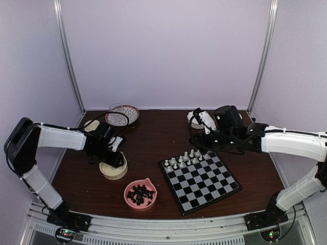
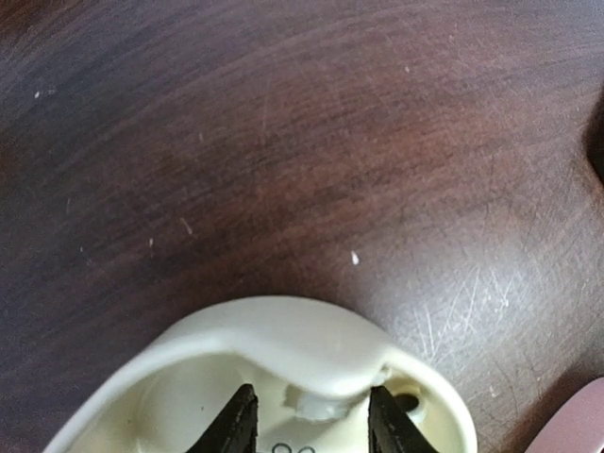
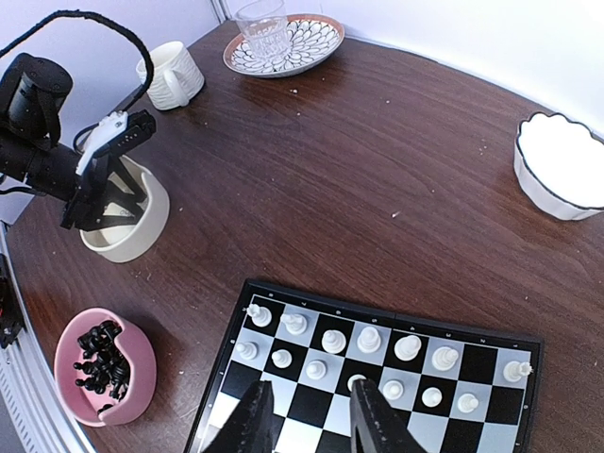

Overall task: Set up the chess pieces on the board
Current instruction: Pick up the knight from the storage box, then place the knight on the chessboard.

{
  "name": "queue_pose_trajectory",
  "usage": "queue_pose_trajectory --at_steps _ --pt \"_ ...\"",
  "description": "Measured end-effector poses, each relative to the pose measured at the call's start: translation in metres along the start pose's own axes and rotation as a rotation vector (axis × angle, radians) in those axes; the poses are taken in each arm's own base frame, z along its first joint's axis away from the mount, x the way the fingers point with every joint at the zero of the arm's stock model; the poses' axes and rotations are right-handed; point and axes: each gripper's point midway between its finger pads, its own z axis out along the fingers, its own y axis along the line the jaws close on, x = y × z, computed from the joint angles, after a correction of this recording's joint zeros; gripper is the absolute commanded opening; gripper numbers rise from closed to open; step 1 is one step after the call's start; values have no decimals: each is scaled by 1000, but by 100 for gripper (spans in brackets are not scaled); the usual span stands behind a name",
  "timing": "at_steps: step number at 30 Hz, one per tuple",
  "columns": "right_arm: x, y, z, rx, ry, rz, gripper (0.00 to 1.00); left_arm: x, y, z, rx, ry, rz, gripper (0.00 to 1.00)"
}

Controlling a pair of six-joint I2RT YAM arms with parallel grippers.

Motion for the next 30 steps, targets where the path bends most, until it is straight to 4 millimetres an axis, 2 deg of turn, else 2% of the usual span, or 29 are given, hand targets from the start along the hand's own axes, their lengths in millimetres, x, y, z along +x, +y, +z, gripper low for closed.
queue_pose_trajectory --at_steps 4,8,9,17,26,30 --pt "0 0 0 0 -1 0 30 -8 -2 5 8 -6 1 27" --pt "0 0 0 0 -1 0 30 -9 -3 6 18 -4 -2 9" --pt "0 0 0 0 -1 0 30 -9 -4 6 21 -4 -1 8" --pt "1 0 1 0 -1 2 29 -8 -6 -1 29 -9 1 7" --pt "5 -1 0 -3 -11 -1 29 -23 -15 -44 63 -136 10 6" --pt "4 -1 -5 -8 -31 -1 29 -28 -25 -53 108 -160 14 7"
